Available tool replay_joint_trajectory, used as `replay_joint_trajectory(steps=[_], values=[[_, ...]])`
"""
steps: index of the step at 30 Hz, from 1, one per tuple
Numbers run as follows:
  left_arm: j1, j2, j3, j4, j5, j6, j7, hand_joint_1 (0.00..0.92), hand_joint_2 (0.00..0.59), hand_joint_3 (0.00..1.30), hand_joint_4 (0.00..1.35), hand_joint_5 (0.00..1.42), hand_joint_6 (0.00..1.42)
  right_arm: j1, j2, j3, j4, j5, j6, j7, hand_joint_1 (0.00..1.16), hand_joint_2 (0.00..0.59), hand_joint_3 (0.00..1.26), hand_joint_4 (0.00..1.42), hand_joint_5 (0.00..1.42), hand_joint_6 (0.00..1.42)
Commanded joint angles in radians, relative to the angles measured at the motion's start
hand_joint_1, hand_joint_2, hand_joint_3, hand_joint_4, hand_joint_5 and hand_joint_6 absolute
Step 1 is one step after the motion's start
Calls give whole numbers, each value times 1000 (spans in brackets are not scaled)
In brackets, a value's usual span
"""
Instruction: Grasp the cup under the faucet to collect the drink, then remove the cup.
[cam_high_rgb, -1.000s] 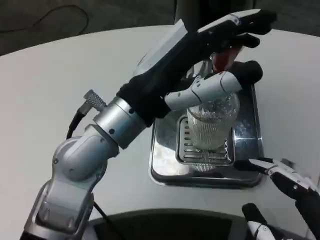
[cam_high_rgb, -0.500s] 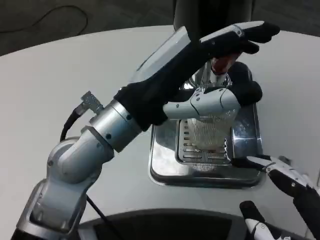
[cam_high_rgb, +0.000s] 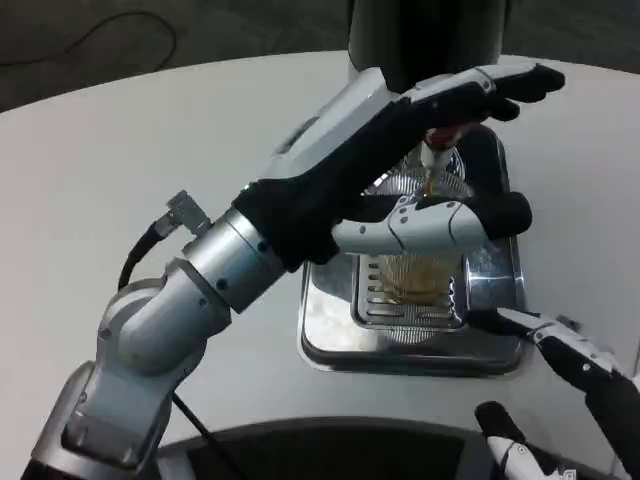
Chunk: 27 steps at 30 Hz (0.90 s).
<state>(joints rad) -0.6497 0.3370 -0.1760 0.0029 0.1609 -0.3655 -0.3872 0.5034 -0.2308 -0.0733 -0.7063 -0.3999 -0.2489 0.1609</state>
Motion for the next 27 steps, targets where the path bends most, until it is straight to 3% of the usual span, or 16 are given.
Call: replay_joint_trajectory(steps=[1, 7, 12, 16, 27], values=[[51, 25, -15, 22, 31, 27, -23, 64, 106, 229, 191, 250, 90, -66, 13, 16, 43, 10, 61, -2, 784, 312, 168, 132, 76, 70], [54, 31, -16, 16, 41, 29, -22, 47, 99, 229, 191, 250, 90, -167, 38, 33, 116, -8, 113, -33, 859, 247, 98, 85, 54, 95], [58, 33, -15, 14, 41, 30, -18, 45, 99, 230, 191, 250, 90, -230, 49, 57, 162, -33, 126, -70, 866, 233, 92, 75, 45, 98], [58, 34, -12, 12, 41, 31, -14, 44, 99, 235, 191, 250, 90, -273, 62, 72, 214, -37, 123, -105, 861, 222, 84, 74, 39, 98], [58, 33, -11, 20, 44, 31, -5, 43, 99, 237, 191, 250, 90, -386, 144, 82, 419, 12, 75, -270, 872, 196, 84, 84, 61, 96]])
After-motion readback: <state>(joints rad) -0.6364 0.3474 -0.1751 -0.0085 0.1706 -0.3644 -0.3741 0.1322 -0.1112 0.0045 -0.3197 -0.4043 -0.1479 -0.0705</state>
